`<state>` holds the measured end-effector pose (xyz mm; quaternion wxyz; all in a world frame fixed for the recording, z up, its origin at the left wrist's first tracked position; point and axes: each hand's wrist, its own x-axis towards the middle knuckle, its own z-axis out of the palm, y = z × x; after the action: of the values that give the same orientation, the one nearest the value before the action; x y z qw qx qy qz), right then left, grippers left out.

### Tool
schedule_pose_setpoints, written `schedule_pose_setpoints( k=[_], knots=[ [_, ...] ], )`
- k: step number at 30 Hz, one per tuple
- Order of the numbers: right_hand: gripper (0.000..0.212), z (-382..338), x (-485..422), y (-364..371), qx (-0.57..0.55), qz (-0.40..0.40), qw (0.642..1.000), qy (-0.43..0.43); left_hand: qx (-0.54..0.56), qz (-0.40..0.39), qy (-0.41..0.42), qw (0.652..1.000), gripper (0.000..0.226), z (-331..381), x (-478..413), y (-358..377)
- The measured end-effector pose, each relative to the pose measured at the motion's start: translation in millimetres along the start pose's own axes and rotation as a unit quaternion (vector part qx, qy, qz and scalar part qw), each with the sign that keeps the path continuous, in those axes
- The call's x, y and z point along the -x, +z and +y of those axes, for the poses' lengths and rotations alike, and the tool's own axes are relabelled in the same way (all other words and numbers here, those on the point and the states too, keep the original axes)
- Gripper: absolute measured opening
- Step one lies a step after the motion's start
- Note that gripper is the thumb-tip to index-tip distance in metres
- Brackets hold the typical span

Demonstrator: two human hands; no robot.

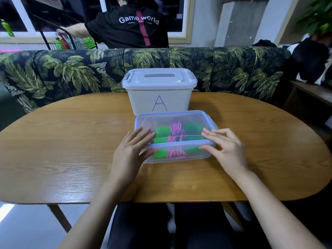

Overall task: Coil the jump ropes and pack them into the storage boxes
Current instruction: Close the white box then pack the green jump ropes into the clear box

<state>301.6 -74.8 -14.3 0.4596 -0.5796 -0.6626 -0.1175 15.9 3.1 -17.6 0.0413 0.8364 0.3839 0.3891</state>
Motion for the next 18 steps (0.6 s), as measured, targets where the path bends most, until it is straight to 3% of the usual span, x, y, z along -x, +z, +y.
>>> schedule_pose_setpoints(
  k=[6, 9, 11, 13, 16, 18],
  knots=[
    [0.038, -12.8, 1.1, 0.6, 0.037, 0.004, 0.999, -0.009, 0.007, -0.004, -0.013, 1.000, 0.049, -3.8, -2.7, -2.9],
    [0.044, -16.2, -6.5, -14.0, -0.106, -0.050, 0.984, 0.130, 0.089, -0.030, -0.054, 0.994, 0.052, -6.0, -9.1, -14.0],
    [0.051, -15.8, -18.1, -16.4, -0.151, -0.035, 0.963, 0.221, 0.133, 0.003, -0.105, 0.986, 0.057, -2.3, -17.4, -15.7],
    [0.057, -16.5, -31.1, -10.7, -0.098, -0.055, 0.956, 0.272, 0.133, 0.041, -0.162, 0.977, 0.055, 5.8, -26.9, -11.9],
    [0.058, -26.4, -38.1, 8.5, -0.036, -0.110, 0.943, 0.311, 0.186, 0.034, -0.245, 0.951, 0.030, 10.3, -31.9, -1.6],
    [0.055, -31.5, -34.4, 17.3, -0.020, -0.104, 0.937, 0.332, 0.220, 0.025, -0.270, 0.937, 0.037, 9.0, -31.9, 3.2]
  ],
)
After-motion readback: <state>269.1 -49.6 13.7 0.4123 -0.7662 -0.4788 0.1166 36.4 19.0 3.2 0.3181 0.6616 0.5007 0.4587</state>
